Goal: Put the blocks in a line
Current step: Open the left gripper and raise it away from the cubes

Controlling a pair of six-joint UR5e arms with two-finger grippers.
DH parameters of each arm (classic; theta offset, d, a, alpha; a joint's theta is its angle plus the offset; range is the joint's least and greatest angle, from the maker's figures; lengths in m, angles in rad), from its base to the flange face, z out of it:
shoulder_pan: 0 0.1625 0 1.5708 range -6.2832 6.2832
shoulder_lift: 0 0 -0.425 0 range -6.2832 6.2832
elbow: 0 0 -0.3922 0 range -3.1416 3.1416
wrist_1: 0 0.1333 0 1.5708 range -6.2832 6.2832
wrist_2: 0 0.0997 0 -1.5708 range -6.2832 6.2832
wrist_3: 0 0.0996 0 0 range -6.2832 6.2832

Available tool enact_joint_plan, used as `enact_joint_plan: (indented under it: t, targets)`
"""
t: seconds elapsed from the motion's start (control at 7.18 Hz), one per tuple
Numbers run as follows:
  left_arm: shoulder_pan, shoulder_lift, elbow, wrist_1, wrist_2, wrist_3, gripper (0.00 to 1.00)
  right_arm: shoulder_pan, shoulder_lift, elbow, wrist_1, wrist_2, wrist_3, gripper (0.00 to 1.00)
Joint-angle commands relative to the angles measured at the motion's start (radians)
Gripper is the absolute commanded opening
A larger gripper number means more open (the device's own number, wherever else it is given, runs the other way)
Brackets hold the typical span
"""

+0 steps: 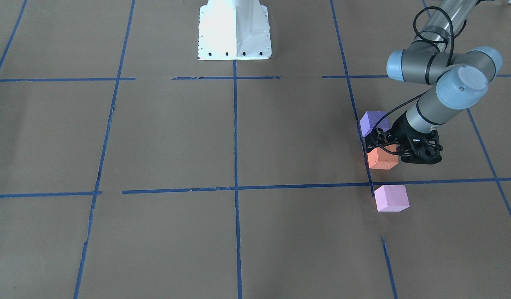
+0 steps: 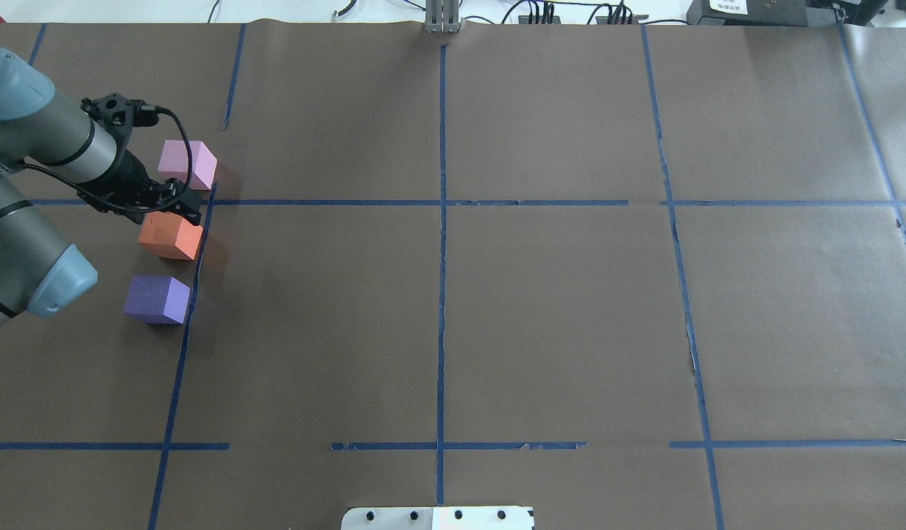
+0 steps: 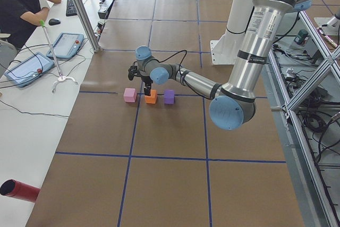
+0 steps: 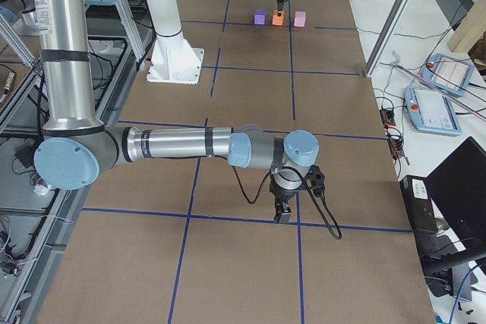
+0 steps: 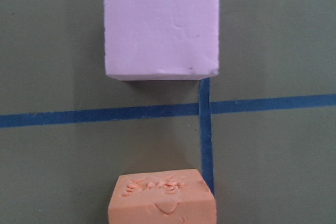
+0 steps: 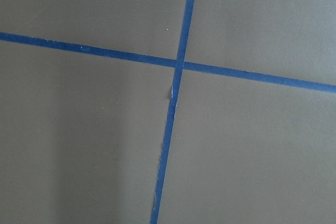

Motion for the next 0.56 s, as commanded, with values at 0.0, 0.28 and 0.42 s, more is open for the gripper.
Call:
enact_joint_plan:
  t: [0.0,0.28,0.42]
  targets:
    - [-0.104,-0.016,-0.094,0.235,-0.001,0.24,1.0,0.0,0.0,0.0,0.0,0.0,0.001,1.0]
    - [-0.281,0.001,-0.105,0.27,-0.001,0.44,1.0,0.0,0.0,0.0,0.0,0.0,0.0,1.0]
    - [-0.36,0.034,-0.097,0.307,-0.001,0.575,1.0,0.0,0.0,0.0,0.0,0.0,0.0,1.0]
